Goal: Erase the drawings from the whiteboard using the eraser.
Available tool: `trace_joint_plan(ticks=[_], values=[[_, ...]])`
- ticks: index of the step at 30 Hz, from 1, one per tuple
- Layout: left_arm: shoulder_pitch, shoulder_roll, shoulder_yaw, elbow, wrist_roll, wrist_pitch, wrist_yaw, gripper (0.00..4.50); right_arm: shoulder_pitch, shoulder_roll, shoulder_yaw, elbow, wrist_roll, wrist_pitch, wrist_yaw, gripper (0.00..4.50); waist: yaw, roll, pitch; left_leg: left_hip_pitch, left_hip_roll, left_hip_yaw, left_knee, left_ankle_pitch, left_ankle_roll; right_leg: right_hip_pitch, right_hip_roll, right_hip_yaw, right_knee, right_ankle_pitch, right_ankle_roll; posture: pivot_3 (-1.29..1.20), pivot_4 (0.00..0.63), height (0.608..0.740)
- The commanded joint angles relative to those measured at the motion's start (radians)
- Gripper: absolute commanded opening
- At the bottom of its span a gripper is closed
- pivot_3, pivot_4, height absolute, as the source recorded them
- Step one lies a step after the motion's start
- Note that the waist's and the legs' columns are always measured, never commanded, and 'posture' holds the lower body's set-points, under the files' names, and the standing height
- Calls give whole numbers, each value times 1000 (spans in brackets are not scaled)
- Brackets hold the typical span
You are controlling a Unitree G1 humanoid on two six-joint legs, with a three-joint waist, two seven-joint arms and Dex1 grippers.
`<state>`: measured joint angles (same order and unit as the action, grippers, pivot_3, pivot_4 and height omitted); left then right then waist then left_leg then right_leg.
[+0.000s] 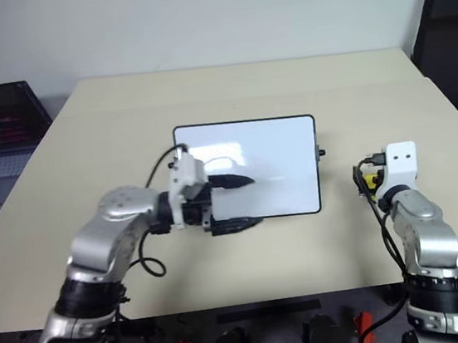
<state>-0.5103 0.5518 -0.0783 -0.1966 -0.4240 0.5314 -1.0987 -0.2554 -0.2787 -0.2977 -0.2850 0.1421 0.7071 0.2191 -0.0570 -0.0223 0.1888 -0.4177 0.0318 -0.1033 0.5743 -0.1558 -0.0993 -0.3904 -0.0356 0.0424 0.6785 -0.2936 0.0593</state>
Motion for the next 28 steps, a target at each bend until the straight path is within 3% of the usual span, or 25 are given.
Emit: trace_joint_plan(ticks=[1, 5, 9, 17, 28], values=[[131, 5, 217, -168, -136, 119, 153, 4500, 144, 30, 6, -217, 52, -123, 40, 4401, 0, 0, 0, 0, 0, 0, 0, 0, 0, 0, 0, 0, 0, 0, 0, 0, 150, 740], [350, -47, 380, -313, -201, 183, 338, 4500, 336, 103, 38, -287, 25, -322, 28, 4401, 0, 0, 0, 1, 1, 0, 0, 0, 0, 1, 0, 0, 0, -1, -1, 0, 150, 740], [446, -183, 466, -341, -140, 132, 596, 4500, 418, 134, 78, -206, 5, -403, 14, 4401, 9, -1, 0, 2, 0, 0, 3, 0, 0, 3, -1, 0, 0, -3, -6, 0, 150, 740], [579, -312, 410, -279, 106, -92, 843, 4500, 355, 88, 12, -28, 63, -467, 28, 4401, 23, -2, -1, 1, -1, 3, 10, 2, 2, 4, -2, 4, 0, -2, -6, 0, 150, 740], [650, -364, 336, -285, 187, -180, 919, 4500, 487, 47, -50, -101, 114, -397, 15, 4401, 29, -2, -2, -1, -2, 3, 3, 0, 0, 3, -2, 3, -2, -4, -5, 0, 150, 740]])
